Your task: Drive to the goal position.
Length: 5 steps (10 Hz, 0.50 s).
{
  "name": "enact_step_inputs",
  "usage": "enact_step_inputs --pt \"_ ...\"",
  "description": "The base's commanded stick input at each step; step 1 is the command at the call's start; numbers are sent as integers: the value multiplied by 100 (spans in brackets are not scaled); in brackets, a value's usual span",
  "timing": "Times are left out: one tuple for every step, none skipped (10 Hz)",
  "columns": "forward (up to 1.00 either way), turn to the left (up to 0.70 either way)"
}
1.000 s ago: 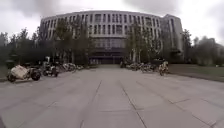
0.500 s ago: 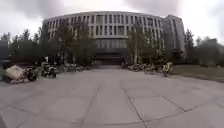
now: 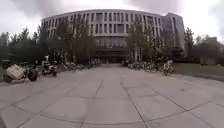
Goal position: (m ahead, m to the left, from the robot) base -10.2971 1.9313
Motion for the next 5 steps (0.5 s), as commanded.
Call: enact_step_inputs --pt "0 44" --pt "0 41" --pt "0 43" --pt "0 47" --pt "0 51"
